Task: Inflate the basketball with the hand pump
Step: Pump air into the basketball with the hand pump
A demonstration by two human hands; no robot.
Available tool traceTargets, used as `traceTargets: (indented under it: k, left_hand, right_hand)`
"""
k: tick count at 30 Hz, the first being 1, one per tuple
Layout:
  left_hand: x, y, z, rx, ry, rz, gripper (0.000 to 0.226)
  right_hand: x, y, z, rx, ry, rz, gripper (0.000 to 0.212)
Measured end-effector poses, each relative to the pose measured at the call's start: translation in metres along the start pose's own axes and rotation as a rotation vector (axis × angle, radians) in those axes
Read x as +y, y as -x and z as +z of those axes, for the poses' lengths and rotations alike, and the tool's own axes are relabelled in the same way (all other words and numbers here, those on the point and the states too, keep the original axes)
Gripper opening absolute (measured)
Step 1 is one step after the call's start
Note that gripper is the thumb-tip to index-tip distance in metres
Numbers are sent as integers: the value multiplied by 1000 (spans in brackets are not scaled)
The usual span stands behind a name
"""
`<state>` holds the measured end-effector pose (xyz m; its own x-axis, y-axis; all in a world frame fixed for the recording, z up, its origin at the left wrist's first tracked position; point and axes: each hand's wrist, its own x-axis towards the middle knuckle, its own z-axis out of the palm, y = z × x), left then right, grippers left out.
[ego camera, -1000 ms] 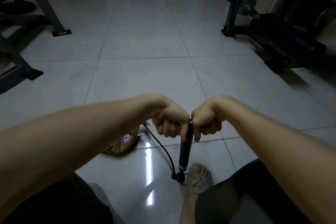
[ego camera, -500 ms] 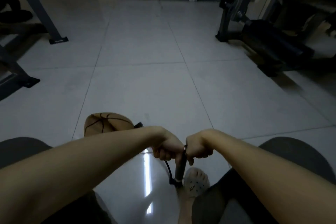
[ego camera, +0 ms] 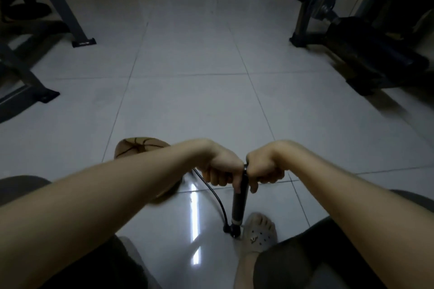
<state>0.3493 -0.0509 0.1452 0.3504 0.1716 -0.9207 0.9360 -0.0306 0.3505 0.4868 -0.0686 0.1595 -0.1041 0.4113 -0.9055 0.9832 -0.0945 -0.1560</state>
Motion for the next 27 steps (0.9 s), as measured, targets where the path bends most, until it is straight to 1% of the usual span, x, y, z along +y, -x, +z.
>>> traceTargets:
  k: [1, 4, 6, 7, 9, 11, 13, 15, 19, 21, 24, 27]
  left_hand:
    - [-4, -10, 5, -5, 8, 7, 41]
    - [-14, -34, 19, -53, 35, 30, 32]
    - [-18, -44, 29, -60, 41, 40, 29]
    - [-18, -47, 33, -60, 38, 43, 27]
    - [-18, -48, 39, -57, 11, 39, 27]
    - [-18, -40, 35, -50, -42, -4, 35]
    - [-13, -21, 23, -36, -71, -44, 37]
    - [-3, 10, 0, -14, -48, -34, 37]
    - [30, 94, -51, 28, -22, 44, 47]
    - [36, 109, -64, 65, -39, 90, 49]
    - [31, 78, -48, 43, -88, 42, 47]
    - [13, 16, -15, 24, -87, 3, 39]
  right_hand:
    - [2, -11, 6, -17, 1, 2, 11]
    - [8, -37, 24, -76, 6, 18, 14]
    - [10, -49, 35, -114, 15, 33, 9]
    - [11, -51, 39, -130, 23, 39, 9]
    - [11, -51, 45, -163, 26, 52, 22]
    - [5, -39, 44, -178, 3, 66, 29]
    - [-2, -20, 29, -147, -4, 66, 32]
    - [-8, 9, 0, -90, -26, 43, 37]
    - [-14, 84, -65, -7, -115, -15, 47]
    - [-13, 101, -77, 28, -122, -43, 47]
    - [-5, 74, -55, 20, -76, -15, 44]
    - [2, 18, -13, -36, -27, 13, 31]
